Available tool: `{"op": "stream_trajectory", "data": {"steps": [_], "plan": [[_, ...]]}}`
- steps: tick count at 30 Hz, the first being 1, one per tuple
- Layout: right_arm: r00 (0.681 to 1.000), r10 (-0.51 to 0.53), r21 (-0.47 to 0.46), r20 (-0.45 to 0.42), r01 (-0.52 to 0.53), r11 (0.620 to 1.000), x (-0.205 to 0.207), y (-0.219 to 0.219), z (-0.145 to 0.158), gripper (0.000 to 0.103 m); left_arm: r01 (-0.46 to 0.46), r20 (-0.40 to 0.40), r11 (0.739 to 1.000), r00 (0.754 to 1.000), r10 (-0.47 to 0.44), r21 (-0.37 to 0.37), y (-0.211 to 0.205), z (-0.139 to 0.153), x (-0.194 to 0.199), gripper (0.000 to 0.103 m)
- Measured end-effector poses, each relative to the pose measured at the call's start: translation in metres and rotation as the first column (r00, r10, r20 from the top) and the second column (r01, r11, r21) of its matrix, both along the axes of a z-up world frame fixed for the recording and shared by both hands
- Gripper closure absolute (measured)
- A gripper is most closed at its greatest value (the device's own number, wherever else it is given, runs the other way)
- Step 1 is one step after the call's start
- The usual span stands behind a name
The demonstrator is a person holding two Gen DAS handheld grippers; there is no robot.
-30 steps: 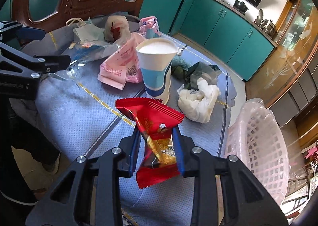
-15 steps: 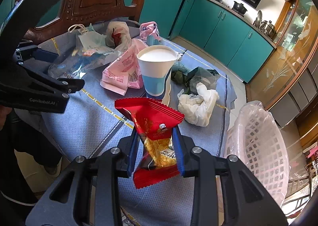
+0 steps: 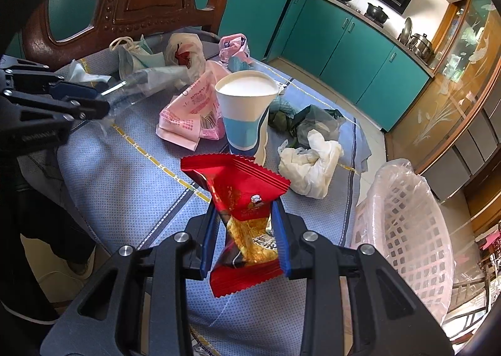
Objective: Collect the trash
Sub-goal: 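Grasp the clear plastic bag with the left tool while the right tool holds the wrapper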
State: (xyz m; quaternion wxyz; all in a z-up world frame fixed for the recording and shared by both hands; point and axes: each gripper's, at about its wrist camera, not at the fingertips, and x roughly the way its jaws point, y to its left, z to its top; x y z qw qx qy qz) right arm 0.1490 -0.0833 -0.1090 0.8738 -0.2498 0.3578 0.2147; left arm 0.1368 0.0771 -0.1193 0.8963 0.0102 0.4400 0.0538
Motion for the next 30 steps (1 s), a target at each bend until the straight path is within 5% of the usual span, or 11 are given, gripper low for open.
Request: {"op": "stream_trajectory", "data": {"steps": [17,22,24,26,30], "plan": [[1.000,-0.010,-0.001,0.011,0.010,1.000,-0.002,-0.002,0.000,0.072,0.000,0.173,0.999,0.985,0.008,-0.044,0.008,0.049,-0.027,0.095],[1.000,-0.023,-0.007,-0.001,0.023,1.000,0.001,-0.002,-0.003,0.072,0.002,0.134,0.997,0.991,0.009,-0.081,0.014,0.042,-0.023,0.096],[1.000,-0.021,-0.011,-0.005,0.021,1.000,0.001,-0.001,-0.004,0.072,-0.003,0.121,0.993,0.993,0.017,-0.114,0.016,0.039,-0.021,0.078],[1.000,-0.018,-0.016,-0.008,0.018,1.000,0.001,0.000,-0.006,0.072,-0.015,0.119,0.995,0.993,0.027,-0.098,0.012,0.036,-0.018,0.036],[1.000,-0.018,-0.022,-0.018,0.018,1.000,0.004,0.000,-0.009,0.072,0.009,0.094,0.999,0.996,-0.006,-0.031,-0.004,0.030,-0.006,0.020]]}}
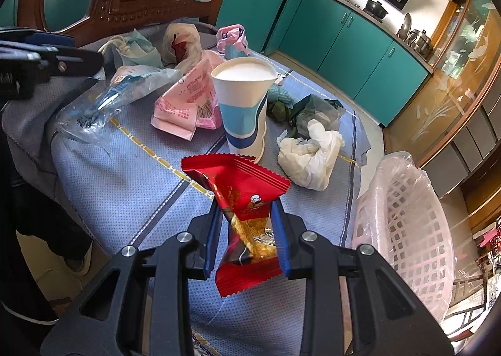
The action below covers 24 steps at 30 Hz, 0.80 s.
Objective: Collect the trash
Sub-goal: 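Grasp the clear plastic bag with the left tool while the right tool holds the wrapper, then carry both items over the white basket and open both tools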
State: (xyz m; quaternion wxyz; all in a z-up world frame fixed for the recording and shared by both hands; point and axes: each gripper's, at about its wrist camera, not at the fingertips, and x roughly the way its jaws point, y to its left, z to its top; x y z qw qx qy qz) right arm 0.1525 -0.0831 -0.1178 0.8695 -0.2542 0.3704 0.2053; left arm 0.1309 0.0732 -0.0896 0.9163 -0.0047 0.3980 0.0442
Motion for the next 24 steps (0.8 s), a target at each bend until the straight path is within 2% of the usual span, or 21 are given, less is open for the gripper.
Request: {"op": "stream_trajectory", "data": {"steps": [6,7,8,9,11,13,15,17,24], "plan": [[1.000,-0.006,-0.016,-0.009,0.006,1.000,0.005,0.001,-0.005,0.072,0.036,-0.061,0.993,0.998,-0.029,0.115,-0.021,-0.020,0.015,0.017],[1.000,-0.010,-0.022,-0.009,0.010,1.000,0.006,0.001,-0.006,0.072,0.038,-0.071,0.992,0.997,-0.029,0.121,-0.021,-0.024,0.016,0.021],[1.000,-0.012,-0.026,-0.010,0.012,1.000,0.006,0.002,-0.008,0.072,0.037,-0.079,0.992,0.996,-0.028,0.124,-0.021,-0.027,0.017,0.031],[1.000,-0.016,-0.031,-0.013,0.016,0.999,0.007,0.002,-0.009,0.072,0.038,-0.089,0.991,0.996,-0.027,0.126,-0.021,-0.030,0.018,0.037],[1.000,-0.024,-0.039,-0.019,0.024,0.999,0.010,0.001,-0.013,0.072,0.041,-0.116,0.995,0.993,-0.029,0.095,-0.017,-0.037,0.021,0.062],[0.999,-0.031,-0.045,-0.024,0.030,0.999,0.012,0.001,-0.015,0.072,0.033,-0.128,0.998,0.991,-0.025,0.062,-0.013,-0.041,0.021,0.076],[0.999,-0.038,-0.051,-0.029,0.037,0.998,0.014,0.000,-0.018,0.072,0.020,-0.108,0.998,0.994,-0.014,0.055,-0.009,-0.040,0.019,0.080],[0.999,-0.042,-0.056,-0.035,0.040,0.998,0.016,0.000,-0.020,0.072,0.017,-0.077,0.998,0.997,-0.012,0.058,-0.006,-0.034,0.014,0.089],[0.998,-0.051,-0.065,-0.042,0.049,0.997,0.021,0.006,-0.027,0.069,-0.010,0.032,1.000,0.999,0.010,0.000,0.005,-0.002,-0.003,0.093]]}}
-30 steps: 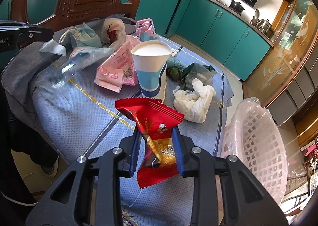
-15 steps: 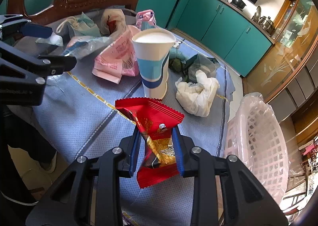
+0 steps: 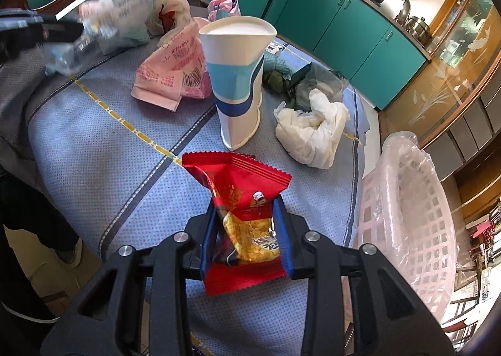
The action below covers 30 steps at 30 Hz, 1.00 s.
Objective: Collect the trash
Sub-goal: 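Carry both items over the white basket and open both tools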
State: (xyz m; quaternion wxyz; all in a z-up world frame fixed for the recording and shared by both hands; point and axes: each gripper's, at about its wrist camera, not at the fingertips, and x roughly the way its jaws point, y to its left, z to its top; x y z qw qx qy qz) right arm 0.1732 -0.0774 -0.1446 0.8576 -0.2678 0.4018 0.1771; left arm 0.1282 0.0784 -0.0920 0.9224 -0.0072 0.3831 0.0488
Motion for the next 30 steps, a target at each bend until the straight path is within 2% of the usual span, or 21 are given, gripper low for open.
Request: {"op": "stream_trajectory", "data": {"steps": [5,10,15,19,22,25,28,29,30], "plan": [[1.000,-0.002,0.012,0.004,0.002,1.000,-0.001,-0.004,0.000,0.073,-0.010,0.072,0.999,0.997,0.013,-0.042,0.006,0.020,-0.012,0.094],[0.999,-0.019,0.047,0.048,0.017,0.999,-0.003,-0.011,0.010,0.075,-0.007,0.151,0.996,0.988,0.020,-0.087,0.011,0.041,-0.024,0.095],[0.988,-0.055,0.153,0.147,0.032,0.988,-0.008,-0.028,0.038,0.075,0.008,0.225,0.991,0.974,0.023,-0.135,0.017,0.062,-0.035,0.095],[0.972,-0.098,0.277,0.213,0.036,0.960,-0.010,-0.050,0.063,0.075,0.027,0.253,0.986,0.967,0.016,-0.164,0.021,0.073,-0.040,0.095],[0.965,-0.133,0.361,0.224,0.045,0.931,-0.010,-0.066,0.076,0.075,0.039,0.255,0.987,0.967,0.002,-0.154,0.018,0.075,-0.039,0.095],[0.958,-0.170,0.395,0.231,0.067,0.916,-0.007,-0.077,0.083,0.075,0.059,0.263,0.988,0.965,-0.019,-0.146,0.015,0.078,-0.043,0.095],[0.935,-0.231,0.422,0.268,0.102,0.901,-0.008,-0.093,0.096,0.076,0.085,0.275,0.985,0.960,-0.040,-0.151,0.007,0.085,-0.040,0.095],[0.923,-0.256,0.425,0.288,0.116,0.898,-0.010,-0.099,0.101,0.076,0.095,0.281,0.984,0.958,-0.050,-0.149,0.005,0.088,-0.038,0.095],[0.897,-0.301,0.429,0.324,0.144,0.892,-0.011,-0.111,0.110,0.076,0.109,0.286,0.983,0.956,-0.063,-0.147,0.001,0.092,-0.036,0.095]]}}
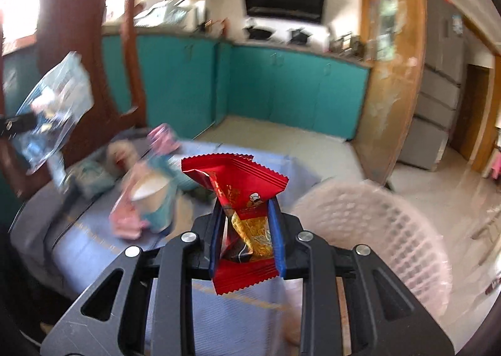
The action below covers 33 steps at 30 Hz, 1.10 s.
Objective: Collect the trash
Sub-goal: 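Carry both items over the white basket and open both tools, then grasp the white tissue with the right tool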
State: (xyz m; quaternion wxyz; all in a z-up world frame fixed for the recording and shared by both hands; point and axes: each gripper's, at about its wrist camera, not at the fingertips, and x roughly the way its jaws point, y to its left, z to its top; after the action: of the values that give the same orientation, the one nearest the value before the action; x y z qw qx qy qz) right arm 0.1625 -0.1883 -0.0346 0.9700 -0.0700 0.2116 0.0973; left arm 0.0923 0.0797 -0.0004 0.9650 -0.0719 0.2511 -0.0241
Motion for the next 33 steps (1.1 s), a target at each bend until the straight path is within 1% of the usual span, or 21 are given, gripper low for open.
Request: {"op": "stream_trajectory", "data": {"steps": [2,4,7,9,11,12,14,15,17,18,20,21,22,23,25,27,28,29,30,31,33], "plan": [[0.994,-0.088,-0.013,0.060,0.089,0.996,-0.001,-0.023,0.015,0.075,0.049,0.006,0.999,0.999,-0.049,0.002,-0.011,0.008,0.010,0.095],[0.984,-0.163,0.010,0.076,0.163,0.987,-0.001,-0.050,0.022,0.075,0.121,0.014,0.993,0.993,-0.121,-0.003,-0.029,0.017,0.023,0.095],[0.975,-0.221,0.082,0.005,0.220,0.972,0.002,-0.095,0.016,0.075,0.243,0.025,0.970,0.970,-0.243,-0.002,-0.067,0.026,0.046,0.095],[0.961,-0.267,0.093,-0.067,0.273,0.958,0.006,-0.117,0.003,0.075,0.323,0.030,0.947,0.946,-0.322,0.000,-0.095,0.031,0.061,0.095],[0.942,-0.302,0.095,-0.148,0.318,0.943,0.013,-0.130,-0.012,0.075,0.420,0.035,0.907,0.908,-0.419,-0.035,-0.128,0.034,0.078,0.095],[0.932,-0.314,0.092,-0.181,0.334,0.938,0.016,-0.135,-0.018,0.075,0.476,0.037,0.877,0.879,-0.475,-0.068,-0.146,0.036,0.089,0.095],[0.924,-0.329,0.073,-0.196,0.348,0.935,0.014,-0.137,-0.025,0.075,0.551,0.037,0.825,0.834,-0.551,-0.126,-0.172,0.036,0.100,0.095],[0.923,-0.331,0.063,-0.197,0.349,0.935,0.013,-0.137,-0.027,0.075,0.602,0.035,0.779,0.795,-0.606,-0.176,-0.188,0.034,0.111,0.095],[0.921,-0.326,0.058,-0.213,0.345,0.937,0.013,-0.138,-0.033,0.075,0.644,0.034,0.729,0.754,-0.656,-0.230,-0.207,0.030,0.124,0.095],[0.919,-0.324,0.055,-0.223,0.344,0.938,0.014,-0.135,-0.035,0.075,0.657,0.023,0.713,0.739,-0.673,-0.246,-0.219,0.026,0.132,0.095],[0.912,-0.317,0.044,-0.259,0.339,0.940,0.019,-0.136,-0.041,0.075,0.663,-0.005,0.700,0.725,-0.689,-0.264,-0.234,0.017,0.143,0.091],[0.910,-0.313,0.042,-0.271,0.336,0.941,0.020,-0.137,-0.043,0.075,0.659,-0.019,0.701,0.725,-0.689,-0.272,-0.239,0.012,0.147,0.086],[0.910,-0.305,0.041,-0.281,0.329,0.944,0.021,-0.137,-0.045,0.075,0.656,-0.032,0.698,0.722,-0.691,-0.286,-0.242,0.006,0.153,0.072],[0.912,-0.294,0.041,-0.285,0.318,0.947,0.020,-0.135,-0.046,0.072,0.653,-0.037,0.697,0.721,-0.692,-0.297,-0.243,0.001,0.157,0.054],[0.917,-0.285,0.029,-0.278,0.305,0.952,0.021,-0.129,-0.046,0.060,0.628,-0.036,0.715,0.743,-0.668,-0.309,-0.238,-0.005,0.160,0.039],[0.922,-0.284,0.016,-0.262,0.299,0.954,0.020,-0.126,-0.043,0.047,0.611,-0.035,0.730,0.759,-0.650,-0.307,-0.229,-0.006,0.162,0.034],[0.925,-0.281,0.014,-0.256,0.294,0.956,0.019,-0.125,-0.042,0.045,0.595,-0.036,0.745,0.774,-0.633,-0.303,-0.221,-0.009,0.159,0.032],[0.927,-0.278,0.016,-0.252,0.291,0.957,0.018,-0.125,-0.041,0.042,0.576,-0.037,0.762,0.790,-0.612,-0.296,-0.211,-0.008,0.155,0.030],[0.928,-0.275,0.019,-0.250,0.289,0.957,0.018,-0.124,-0.040,0.041,0.544,-0.042,0.793,0.817,-0.575,-0.275,-0.200,-0.010,0.152,0.029],[0.930,-0.272,0.024,-0.247,0.287,0.958,0.017,-0.123,-0.039,0.041,0.521,-0.045,0.815,0.836,-0.548,-0.254,-0.192,-0.011,0.150,0.029],[0.937,-0.257,0.031,-0.237,0.272,0.962,0.015,-0.120,-0.036,0.041,0.417,-0.050,0.895,0.902,-0.429,-0.159,-0.170,-0.013,0.137,0.027]]}}
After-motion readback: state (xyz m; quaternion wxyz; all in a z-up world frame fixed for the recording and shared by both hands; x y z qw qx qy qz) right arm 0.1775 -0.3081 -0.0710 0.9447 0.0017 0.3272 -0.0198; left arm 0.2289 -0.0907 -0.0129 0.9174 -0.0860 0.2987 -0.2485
